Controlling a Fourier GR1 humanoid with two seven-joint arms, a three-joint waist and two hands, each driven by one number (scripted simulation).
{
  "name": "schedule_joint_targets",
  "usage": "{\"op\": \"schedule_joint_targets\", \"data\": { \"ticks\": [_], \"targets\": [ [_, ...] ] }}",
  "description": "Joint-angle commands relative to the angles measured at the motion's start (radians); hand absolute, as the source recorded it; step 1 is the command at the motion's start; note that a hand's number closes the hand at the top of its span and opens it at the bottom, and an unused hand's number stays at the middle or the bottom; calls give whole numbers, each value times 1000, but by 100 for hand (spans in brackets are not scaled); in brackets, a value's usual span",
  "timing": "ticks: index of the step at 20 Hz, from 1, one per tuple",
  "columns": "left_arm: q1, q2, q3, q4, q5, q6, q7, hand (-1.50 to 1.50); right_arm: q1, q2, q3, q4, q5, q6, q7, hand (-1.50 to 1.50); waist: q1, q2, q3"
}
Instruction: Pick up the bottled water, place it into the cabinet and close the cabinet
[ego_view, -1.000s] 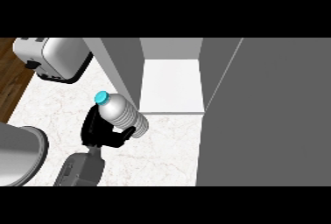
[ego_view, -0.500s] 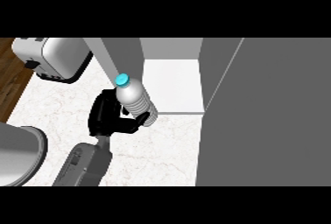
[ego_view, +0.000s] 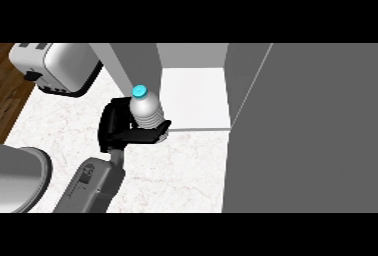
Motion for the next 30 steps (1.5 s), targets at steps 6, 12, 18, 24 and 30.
{"op": "schedule_joint_targets", "data": {
  "ticks": [6, 12, 18, 24, 30],
  "targets": [
    [-319, -30, -48, 91, -124, 129, 119, 150, -44, 18, 49, 13, 24, -5, 20, -150, -69, 19, 4],
    [-289, -21, -66, 132, -174, 192, 118, 150, -54, -1, 15, 53, -4, 28, -5, -150, -92, 25, 4],
    [-270, -3, -81, 160, -228, 253, 111, 150, -43, -2, 17, 68, -5, 31, -14, -150, -100, 25, 4],
    [-272, 78, -91, 194, -303, 296, 134, 150, -50, -24, 18, 32, -18, 43, 21, -150, -117, 30, 4],
    [-269, 109, -118, 243, -383, 367, 149, 150, -77, -3, 25, 83, -3, 44, -13, -150, -113, 34, 4]
  ]
}}
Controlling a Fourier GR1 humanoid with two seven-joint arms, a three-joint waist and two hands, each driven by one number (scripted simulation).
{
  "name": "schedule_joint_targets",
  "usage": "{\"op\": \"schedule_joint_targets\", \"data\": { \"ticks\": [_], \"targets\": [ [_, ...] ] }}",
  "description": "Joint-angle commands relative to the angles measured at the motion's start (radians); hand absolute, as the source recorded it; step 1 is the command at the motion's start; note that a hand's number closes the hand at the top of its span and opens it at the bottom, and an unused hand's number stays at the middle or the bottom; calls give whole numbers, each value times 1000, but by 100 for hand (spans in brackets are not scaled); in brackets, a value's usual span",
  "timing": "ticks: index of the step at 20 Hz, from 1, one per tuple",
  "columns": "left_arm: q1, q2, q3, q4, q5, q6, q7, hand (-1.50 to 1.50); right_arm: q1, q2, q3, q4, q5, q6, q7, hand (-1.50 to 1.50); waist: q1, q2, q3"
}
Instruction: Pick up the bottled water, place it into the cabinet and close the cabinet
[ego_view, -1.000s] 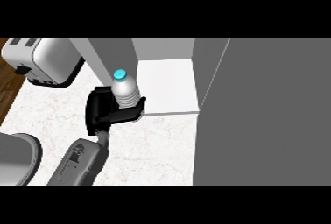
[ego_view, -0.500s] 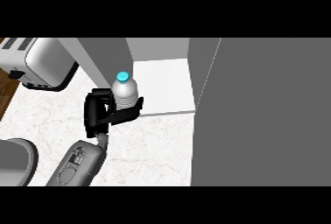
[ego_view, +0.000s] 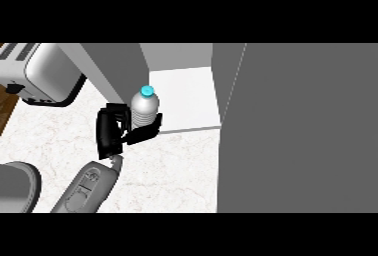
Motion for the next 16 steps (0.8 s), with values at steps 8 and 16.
{"op": "schedule_joint_targets", "data": {
  "ticks": [8, 16],
  "targets": [
    [-268, 16, 21, 240, -55, -14, 105, -150, -19, 20, 18, 26, 10, -8, -6, -150, -39, 39, -9],
    [-285, 10, 7, 237, -33, -13, 144, -150, -30, 5, 1, 22, 1, 3, -4, -150, -30, 36, -9]
  ]
}}
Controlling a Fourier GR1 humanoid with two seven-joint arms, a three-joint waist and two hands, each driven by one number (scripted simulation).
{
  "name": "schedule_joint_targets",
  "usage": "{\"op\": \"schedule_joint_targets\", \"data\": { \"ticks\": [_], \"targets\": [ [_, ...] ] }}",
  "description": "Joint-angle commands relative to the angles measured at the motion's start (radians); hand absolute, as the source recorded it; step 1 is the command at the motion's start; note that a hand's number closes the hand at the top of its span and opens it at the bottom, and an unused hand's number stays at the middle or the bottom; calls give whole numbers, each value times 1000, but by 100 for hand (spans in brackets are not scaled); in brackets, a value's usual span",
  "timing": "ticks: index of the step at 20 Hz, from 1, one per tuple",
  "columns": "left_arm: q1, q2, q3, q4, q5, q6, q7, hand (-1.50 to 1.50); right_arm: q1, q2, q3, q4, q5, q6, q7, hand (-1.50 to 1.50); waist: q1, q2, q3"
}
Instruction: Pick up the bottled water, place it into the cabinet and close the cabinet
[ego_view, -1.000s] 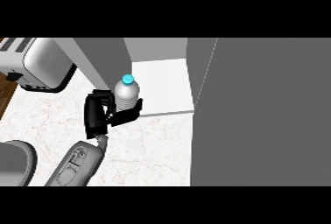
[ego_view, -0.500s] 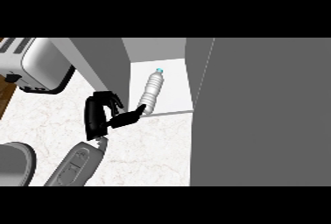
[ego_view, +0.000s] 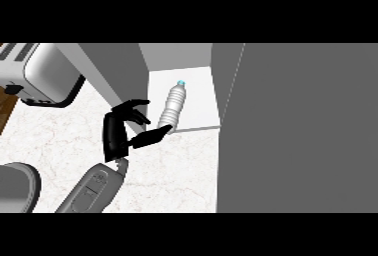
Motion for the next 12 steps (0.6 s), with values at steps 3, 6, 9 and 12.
{"op": "schedule_joint_targets", "data": {
  "ticks": [3, 6, 9, 12],
  "targets": [
    [-269, -9, 105, 202, 62, -97, 62, -150, 15, -12, -18, -3, -11, 12, -21, -150, -29, 34, -12],
    [-272, -14, 114, 154, 117, -137, 1, -150, -9, 6, -6, 20, 7, -3, -17, -150, -17, 36, -13],
    [-266, -55, 114, 109, 174, -164, -35, -150, 5, 9, 2, 3, 17, -10, -27, -150, 0, 26, -13],
    [-235, -57, 142, 69, 253, -223, -106, -150, 6, 2, -21, -18, -9, -10, -13, -150, -5, 30, -15]
  ]
}}
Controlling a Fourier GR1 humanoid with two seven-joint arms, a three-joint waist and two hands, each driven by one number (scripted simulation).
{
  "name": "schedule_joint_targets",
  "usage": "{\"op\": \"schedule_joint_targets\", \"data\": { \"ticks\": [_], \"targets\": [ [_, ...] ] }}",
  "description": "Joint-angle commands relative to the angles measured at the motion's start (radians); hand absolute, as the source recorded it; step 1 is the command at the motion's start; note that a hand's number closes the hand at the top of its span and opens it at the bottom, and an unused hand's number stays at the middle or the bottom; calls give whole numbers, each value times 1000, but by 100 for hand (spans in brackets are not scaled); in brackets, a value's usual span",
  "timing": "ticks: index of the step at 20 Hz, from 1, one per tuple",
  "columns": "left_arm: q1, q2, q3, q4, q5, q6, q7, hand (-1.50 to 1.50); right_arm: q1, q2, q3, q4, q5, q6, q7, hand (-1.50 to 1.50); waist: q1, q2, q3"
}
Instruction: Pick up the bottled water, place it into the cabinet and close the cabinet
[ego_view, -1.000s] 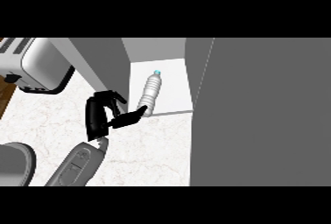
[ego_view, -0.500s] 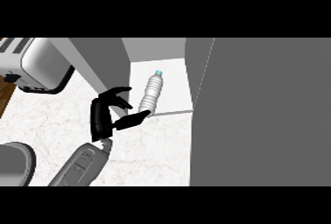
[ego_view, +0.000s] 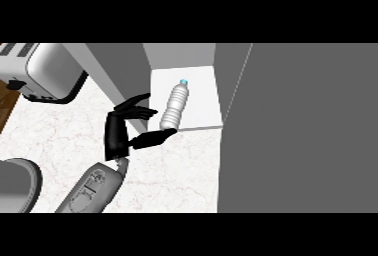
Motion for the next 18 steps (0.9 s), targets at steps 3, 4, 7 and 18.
{"op": "schedule_joint_targets", "data": {
  "ticks": [3, 4, 7, 18],
  "targets": [
    [-226, -29, 139, 78, 165, -193, -88, -150, 32, 3, 20, -44, 26, -26, 11, -150, 7, 12, -5],
    [-220, -27, 141, 77, 185, -231, -124, -150, 14, -6, -7, 7, 12, -2, -19, -150, 16, 13, -4],
    [-222, -59, 150, 115, 218, -283, -200, -150, 9, -2, -13, -13, 4, -17, 3, -150, 32, 9, -3],
    [-118, -75, 167, 50, 295, -430, -256, -150, 150, -29, 28, -108, 37, -39, -33, -150, 67, -4, -1]
  ]
}}
